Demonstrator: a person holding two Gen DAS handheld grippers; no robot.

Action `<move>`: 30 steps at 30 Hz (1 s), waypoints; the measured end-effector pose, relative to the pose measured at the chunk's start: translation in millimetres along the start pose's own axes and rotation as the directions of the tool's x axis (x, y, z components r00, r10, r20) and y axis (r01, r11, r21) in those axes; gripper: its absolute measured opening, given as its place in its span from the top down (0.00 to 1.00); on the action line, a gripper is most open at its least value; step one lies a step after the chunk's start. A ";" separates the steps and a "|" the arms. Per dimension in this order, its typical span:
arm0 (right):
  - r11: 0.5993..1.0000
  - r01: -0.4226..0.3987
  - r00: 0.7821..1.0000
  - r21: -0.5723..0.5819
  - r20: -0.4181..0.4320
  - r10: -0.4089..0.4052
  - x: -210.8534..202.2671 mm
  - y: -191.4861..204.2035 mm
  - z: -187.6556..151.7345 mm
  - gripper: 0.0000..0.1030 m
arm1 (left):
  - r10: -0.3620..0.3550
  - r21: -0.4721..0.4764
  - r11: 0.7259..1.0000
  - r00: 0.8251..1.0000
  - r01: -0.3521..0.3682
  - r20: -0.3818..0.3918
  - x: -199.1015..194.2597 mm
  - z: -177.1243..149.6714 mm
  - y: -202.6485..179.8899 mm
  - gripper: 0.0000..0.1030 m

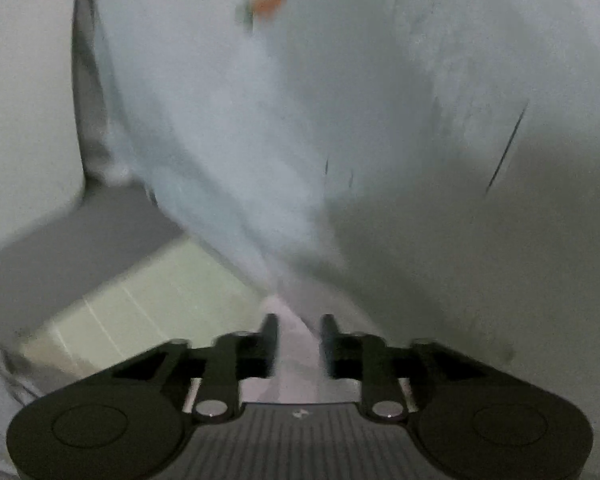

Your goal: Fold clothes

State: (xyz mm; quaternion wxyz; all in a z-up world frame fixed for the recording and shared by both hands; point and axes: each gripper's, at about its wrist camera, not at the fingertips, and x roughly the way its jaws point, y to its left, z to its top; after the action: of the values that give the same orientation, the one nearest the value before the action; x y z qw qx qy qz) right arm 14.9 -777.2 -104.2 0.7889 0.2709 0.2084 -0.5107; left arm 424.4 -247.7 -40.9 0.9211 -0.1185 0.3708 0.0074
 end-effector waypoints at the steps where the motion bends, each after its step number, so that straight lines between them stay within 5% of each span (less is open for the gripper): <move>1: 1.000 0.000 1.000 -0.013 -0.012 0.000 3.1 4.1 -7.1 0.68 | -0.004 -0.008 1.000 1.000 0.004 -0.001 2.2 -12.1 5.8 0.51; 2: 0.999 0.000 1.000 -0.040 -0.007 0.000 -2.7 6.6 -16.4 0.40 | 0.006 -0.012 1.000 1.000 -0.006 0.001 -0.3 -23.5 13.4 0.44; 3: 0.997 0.006 1.000 -0.073 -0.001 -0.006 -11.1 8.3 -26.2 0.30 | 0.028 -0.016 0.999 1.000 -0.028 -0.001 -5.8 -35.9 23.4 0.31; 4: 0.994 0.013 1.000 -0.105 0.006 -0.012 -19.6 9.9 -36.1 0.24 | 0.054 -0.015 0.998 0.999 -0.054 -0.010 -12.7 -49.1 35.2 0.29; 11: 0.994 0.055 0.994 -0.094 -0.090 -0.064 -76.9 -8.0 -87.5 0.14 | 0.213 -0.004 0.977 0.973 -0.215 -0.093 -61.0 -112.7 115.6 0.19; 15: 0.997 0.070 0.979 -0.033 -0.188 -0.075 -109.2 -26.2 -112.2 0.09 | 0.158 -0.127 0.975 0.970 -0.183 -0.186 -64.7 -125.9 144.7 0.18; 20: 0.997 0.074 0.954 0.005 -0.291 -0.070 -129.8 -39.1 -141.5 0.08 | 0.118 -0.194 0.970 0.981 -0.147 -0.152 -56.7 -132.0 141.2 0.17; 23: 0.997 0.074 0.943 0.004 -0.326 -0.069 -132.6 -40.5 -149.9 0.07 | 0.106 -0.205 0.970 0.984 -0.134 -0.144 -48.1 -129.2 136.7 0.28; 25: 0.997 0.076 0.943 -0.004 -0.325 -0.073 -135.9 -41.5 -152.9 0.07 | 0.157 -0.190 0.964 0.976 -0.184 -0.151 -45.0 -126.1 132.1 0.57; 27: 0.997 0.073 0.944 0.008 -0.324 -0.066 -141.1 -44.0 -154.8 0.07 | 0.120 -0.195 0.969 0.981 -0.149 -0.151 -42.4 -126.0 134.1 0.84; 30: 0.997 0.041 0.950 0.061 -0.313 -0.019 -144.4 -52.3 -157.1 0.07 | 0.069 -0.243 0.964 0.986 -0.105 -0.150 -47.7 -130.9 146.1 0.91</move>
State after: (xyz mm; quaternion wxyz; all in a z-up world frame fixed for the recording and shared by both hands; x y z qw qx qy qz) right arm -97.9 -593.9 -148.3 0.7288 0.3712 0.3172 -0.4801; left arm 285.8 -131.5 -130.6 0.8691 -0.2176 0.4358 0.0864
